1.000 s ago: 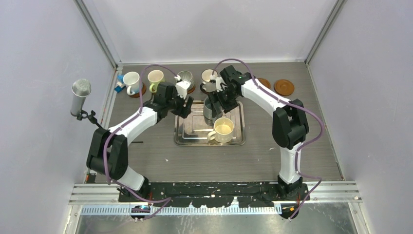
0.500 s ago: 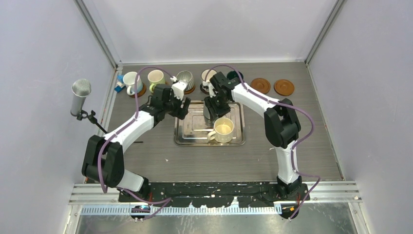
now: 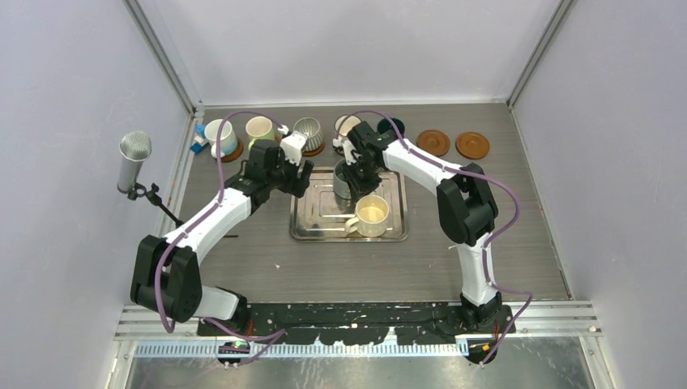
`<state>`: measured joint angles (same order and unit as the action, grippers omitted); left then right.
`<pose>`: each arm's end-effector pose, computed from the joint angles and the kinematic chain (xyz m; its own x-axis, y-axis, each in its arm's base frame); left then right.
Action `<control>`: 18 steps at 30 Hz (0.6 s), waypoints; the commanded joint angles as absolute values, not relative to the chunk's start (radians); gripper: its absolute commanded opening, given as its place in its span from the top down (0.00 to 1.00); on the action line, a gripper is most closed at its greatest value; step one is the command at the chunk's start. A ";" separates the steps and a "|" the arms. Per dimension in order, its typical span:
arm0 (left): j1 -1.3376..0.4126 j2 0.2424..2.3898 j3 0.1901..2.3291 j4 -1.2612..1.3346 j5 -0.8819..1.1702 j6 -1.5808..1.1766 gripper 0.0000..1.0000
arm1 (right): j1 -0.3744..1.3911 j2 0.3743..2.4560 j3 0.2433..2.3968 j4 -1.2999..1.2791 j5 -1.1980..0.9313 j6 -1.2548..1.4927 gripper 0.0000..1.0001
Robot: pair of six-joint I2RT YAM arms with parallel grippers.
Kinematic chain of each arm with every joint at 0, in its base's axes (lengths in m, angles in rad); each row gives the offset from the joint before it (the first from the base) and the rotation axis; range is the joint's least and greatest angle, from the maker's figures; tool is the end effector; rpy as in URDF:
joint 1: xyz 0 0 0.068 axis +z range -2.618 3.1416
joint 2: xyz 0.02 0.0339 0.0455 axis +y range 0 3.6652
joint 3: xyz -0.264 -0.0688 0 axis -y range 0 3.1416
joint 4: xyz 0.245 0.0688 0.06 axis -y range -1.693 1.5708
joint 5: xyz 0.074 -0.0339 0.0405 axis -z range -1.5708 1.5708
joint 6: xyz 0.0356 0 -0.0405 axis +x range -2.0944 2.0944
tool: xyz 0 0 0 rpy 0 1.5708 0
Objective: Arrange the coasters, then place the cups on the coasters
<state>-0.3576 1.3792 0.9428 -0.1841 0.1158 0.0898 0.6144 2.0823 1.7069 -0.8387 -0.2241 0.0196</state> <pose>0.2853 -0.1110 0.2599 -0.5034 0.2832 -0.8163 0.4828 0.8757 0.0061 0.3526 0.2585 0.2078 -0.7778 -0.5253 -0.3450 -0.6103 0.7624 0.2150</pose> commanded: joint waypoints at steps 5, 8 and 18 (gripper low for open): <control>-0.350 1.344 0.941 -0.182 0.111 0.099 0.24 | 0.620 2.061 1.723 -0.749 -0.188 -0.074 0.56; -0.350 1.345 0.947 -0.183 0.108 0.097 0.24 | 0.620 2.087 1.754 -0.750 -0.158 -0.063 0.46; -0.350 1.352 0.959 -0.188 0.098 0.106 0.23 | 0.619 2.114 1.718 -0.665 -0.126 -0.006 0.54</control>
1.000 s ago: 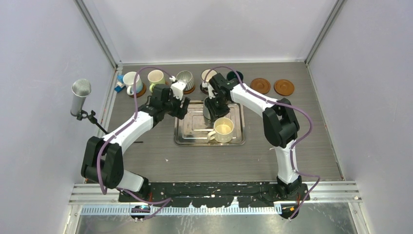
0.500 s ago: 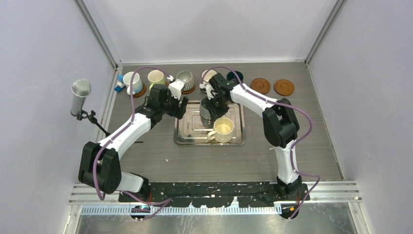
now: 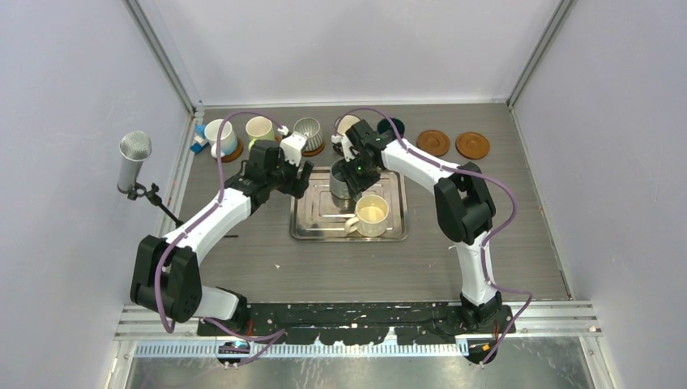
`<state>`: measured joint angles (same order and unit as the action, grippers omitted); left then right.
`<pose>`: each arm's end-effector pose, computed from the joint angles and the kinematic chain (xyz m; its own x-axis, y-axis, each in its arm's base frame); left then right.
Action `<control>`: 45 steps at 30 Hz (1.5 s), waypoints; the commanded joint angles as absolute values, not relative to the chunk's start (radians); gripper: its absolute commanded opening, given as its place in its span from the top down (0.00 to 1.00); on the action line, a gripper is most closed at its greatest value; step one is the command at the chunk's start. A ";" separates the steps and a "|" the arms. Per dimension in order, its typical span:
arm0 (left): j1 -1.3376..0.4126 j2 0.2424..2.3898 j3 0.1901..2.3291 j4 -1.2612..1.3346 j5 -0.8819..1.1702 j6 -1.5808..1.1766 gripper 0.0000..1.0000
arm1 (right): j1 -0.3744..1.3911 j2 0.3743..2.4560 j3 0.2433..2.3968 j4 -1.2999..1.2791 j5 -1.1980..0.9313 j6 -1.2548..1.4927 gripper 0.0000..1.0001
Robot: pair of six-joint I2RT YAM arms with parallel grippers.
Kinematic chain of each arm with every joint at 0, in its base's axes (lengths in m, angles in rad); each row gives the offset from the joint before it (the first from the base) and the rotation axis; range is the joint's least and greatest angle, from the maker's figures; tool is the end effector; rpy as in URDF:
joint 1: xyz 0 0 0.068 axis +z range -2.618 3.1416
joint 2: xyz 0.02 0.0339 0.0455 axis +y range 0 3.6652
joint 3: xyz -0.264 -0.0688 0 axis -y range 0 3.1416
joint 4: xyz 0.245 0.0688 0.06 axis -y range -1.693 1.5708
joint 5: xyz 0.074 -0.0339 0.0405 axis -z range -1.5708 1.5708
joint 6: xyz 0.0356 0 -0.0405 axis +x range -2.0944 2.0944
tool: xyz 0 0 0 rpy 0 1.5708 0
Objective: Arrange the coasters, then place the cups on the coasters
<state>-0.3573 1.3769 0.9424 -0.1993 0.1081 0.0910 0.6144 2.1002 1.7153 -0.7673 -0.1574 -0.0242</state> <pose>0.2842 -0.1102 0.2591 -0.5135 0.2881 -0.8083 0.4778 0.8784 0.0096 0.3623 0.2624 0.2052 -0.7313 -0.5452 -0.4098 -0.6393 0.7573 0.1333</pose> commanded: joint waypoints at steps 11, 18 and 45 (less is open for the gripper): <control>-0.350 1.368 0.966 -0.190 0.098 0.118 0.23 | 0.614 2.045 1.651 -0.586 -0.153 -0.043 0.93; -0.348 1.392 0.989 -0.172 0.098 0.117 0.23 | 0.592 1.984 1.656 -0.520 -0.220 -0.038 1.00; -0.330 1.483 1.074 -0.128 0.102 0.112 0.18 | 0.476 1.812 1.590 -0.440 -0.393 -0.054 1.00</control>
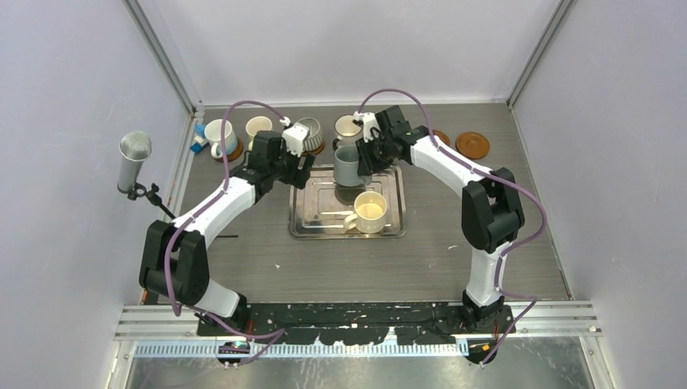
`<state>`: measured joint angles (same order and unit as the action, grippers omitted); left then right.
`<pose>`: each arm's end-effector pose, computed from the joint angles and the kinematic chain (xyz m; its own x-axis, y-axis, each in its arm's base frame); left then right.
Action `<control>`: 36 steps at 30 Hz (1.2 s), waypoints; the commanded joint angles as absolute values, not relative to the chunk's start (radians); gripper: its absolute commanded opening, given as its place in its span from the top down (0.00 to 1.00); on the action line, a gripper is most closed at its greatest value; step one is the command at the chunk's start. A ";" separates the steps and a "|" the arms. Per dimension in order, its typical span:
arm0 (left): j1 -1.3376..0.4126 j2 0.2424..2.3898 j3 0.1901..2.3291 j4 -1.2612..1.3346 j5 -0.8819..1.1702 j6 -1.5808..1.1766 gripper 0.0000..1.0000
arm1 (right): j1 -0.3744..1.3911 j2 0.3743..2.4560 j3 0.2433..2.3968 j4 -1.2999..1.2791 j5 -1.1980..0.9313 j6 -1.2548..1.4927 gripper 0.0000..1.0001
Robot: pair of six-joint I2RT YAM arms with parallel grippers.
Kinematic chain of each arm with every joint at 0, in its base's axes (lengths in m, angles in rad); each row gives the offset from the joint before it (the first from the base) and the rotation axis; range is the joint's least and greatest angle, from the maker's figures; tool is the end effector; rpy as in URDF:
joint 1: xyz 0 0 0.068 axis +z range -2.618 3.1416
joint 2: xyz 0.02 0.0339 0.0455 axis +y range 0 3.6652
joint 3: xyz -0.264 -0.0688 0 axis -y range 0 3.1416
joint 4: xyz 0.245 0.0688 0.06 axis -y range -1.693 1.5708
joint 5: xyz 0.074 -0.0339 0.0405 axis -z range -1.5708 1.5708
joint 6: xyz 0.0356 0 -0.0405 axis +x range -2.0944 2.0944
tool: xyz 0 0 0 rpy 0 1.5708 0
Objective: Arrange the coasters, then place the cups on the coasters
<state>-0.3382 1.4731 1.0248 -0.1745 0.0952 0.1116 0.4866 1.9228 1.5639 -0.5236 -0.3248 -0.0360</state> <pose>0.3101 -0.1127 0.2603 -0.5020 0.2941 -0.8134 0.4619 0.8862 0.0354 0.3747 0.2111 0.2482 -0.6598 -0.3877 -0.6437 -0.6465 0.7294 0.2234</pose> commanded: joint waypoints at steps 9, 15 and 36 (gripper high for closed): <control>-0.327 1.505 1.094 -0.120 0.117 0.111 0.17 | 0.387 1.702 1.525 -0.583 -0.449 -0.123 1.00; -0.327 1.539 1.127 -0.115 0.142 0.106 0.16 | 0.318 1.617 1.491 -0.618 -0.431 -0.091 1.00; -0.327 1.583 1.217 -0.142 0.141 0.134 0.01 | 0.078 1.709 1.486 -0.169 -0.004 0.023 1.00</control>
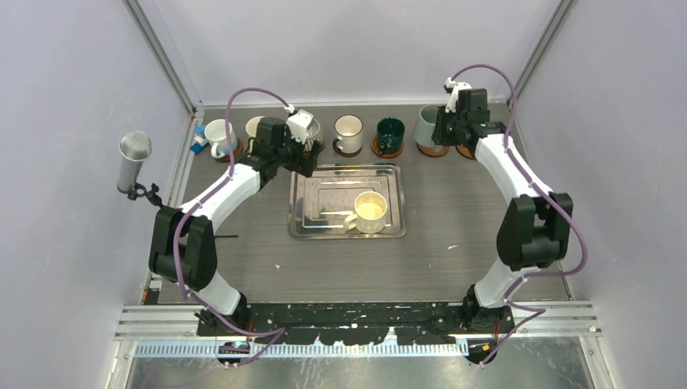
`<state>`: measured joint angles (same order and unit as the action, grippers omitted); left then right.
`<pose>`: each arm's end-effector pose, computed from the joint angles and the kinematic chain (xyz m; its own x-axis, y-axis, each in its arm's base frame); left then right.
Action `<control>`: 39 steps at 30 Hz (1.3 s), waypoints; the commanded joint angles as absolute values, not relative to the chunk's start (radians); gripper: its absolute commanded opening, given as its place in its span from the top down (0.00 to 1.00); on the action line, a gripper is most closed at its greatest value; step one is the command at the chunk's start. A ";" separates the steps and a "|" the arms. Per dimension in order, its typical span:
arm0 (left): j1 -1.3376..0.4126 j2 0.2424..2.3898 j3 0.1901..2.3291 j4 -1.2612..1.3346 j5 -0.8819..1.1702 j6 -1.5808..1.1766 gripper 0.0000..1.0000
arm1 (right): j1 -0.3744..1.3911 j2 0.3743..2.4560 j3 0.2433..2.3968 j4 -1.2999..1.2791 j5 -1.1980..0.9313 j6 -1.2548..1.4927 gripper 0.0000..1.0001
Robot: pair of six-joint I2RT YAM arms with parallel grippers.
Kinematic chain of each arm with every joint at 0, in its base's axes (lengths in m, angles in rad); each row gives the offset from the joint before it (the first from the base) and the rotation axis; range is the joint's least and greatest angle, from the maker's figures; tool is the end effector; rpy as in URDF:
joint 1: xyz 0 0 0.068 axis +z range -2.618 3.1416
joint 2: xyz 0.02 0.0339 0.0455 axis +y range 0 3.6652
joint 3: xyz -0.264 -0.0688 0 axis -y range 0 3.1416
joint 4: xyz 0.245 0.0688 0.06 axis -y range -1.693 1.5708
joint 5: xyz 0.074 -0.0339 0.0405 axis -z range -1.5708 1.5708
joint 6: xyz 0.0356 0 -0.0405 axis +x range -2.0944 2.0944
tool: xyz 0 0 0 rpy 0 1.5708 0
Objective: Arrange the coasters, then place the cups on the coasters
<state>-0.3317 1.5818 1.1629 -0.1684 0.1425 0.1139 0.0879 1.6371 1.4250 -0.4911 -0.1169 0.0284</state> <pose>0.3407 -0.1227 0.2721 -0.4712 0.2813 -0.8360 0.4909 0.8711 0.0164 0.3712 0.0369 0.3133 -0.6489 -0.0289 -0.7603 -0.1574 0.9827 0.0971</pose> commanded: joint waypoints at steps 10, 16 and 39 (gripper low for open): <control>-0.325 1.573 1.234 -0.171 0.085 0.146 0.00 | 0.050 1.892 1.533 -0.005 0.059 0.020 1.00; -0.324 1.570 1.231 -0.186 0.078 0.154 0.00 | 0.042 1.936 1.524 0.061 0.058 0.032 1.00; -0.324 1.602 1.243 -0.206 0.059 0.183 0.00 | 0.048 1.913 1.380 0.093 0.033 0.067 1.00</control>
<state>-0.3305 1.5990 1.1950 -0.2153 0.0704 0.1677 0.0441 1.9949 1.3899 -0.0273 0.0322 0.0555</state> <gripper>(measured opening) 0.996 0.282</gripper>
